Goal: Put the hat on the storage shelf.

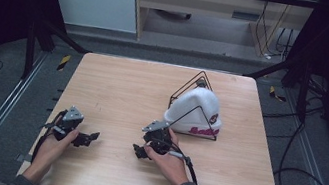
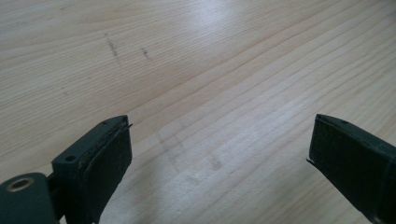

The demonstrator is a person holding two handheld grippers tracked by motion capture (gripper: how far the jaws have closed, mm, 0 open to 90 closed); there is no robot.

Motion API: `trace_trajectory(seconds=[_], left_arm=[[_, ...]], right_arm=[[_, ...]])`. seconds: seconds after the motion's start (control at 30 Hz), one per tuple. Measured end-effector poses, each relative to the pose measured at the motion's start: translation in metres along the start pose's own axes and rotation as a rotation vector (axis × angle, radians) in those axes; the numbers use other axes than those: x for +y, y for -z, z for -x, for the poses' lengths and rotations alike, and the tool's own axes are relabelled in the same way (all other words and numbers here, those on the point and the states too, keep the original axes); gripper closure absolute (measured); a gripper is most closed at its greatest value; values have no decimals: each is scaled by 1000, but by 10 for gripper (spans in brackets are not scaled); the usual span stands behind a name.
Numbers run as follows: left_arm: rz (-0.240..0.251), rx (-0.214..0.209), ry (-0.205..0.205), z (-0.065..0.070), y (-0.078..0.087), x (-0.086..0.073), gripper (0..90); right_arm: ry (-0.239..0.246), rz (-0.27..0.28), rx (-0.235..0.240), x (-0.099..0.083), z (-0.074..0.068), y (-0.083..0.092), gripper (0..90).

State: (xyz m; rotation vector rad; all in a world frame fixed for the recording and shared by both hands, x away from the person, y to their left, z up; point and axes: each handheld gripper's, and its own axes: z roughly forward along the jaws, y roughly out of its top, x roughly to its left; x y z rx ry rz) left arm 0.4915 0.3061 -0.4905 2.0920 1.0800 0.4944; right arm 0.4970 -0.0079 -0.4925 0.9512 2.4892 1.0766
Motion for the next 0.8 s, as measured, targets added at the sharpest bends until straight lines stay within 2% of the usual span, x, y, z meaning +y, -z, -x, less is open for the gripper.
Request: trace_trajectory(seconds=[0.2,0.3,0.33,0.43,0.5,0.53,0.63,0.8], left_arm=[[-24,34,22,-10,-6,-6,56],[-33,32,41,-14,-9,-8,56],[-27,23,58,-16,-11,-9,56],[-25,31,61,-15,-13,-9,53],[-16,29,73,-14,-14,-9,48],[-16,31,74,-14,-15,-9,41],[-41,61,32,-9,-17,-8,38],[-43,57,30,-8,-17,-8,18]], right_arm=[[-15,-11,-7,-1,-6,-15,133],[-12,-7,-27,-1,-10,-20,121],[-6,-3,-37,-1,-13,-22,115],[-9,22,-42,-3,-14,-24,98],[-11,21,-44,-3,-14,-24,98],[-10,22,-46,-4,-14,-23,98],[-9,22,-43,-6,-16,-20,98],[-27,24,-61,-8,-18,-19,98]])
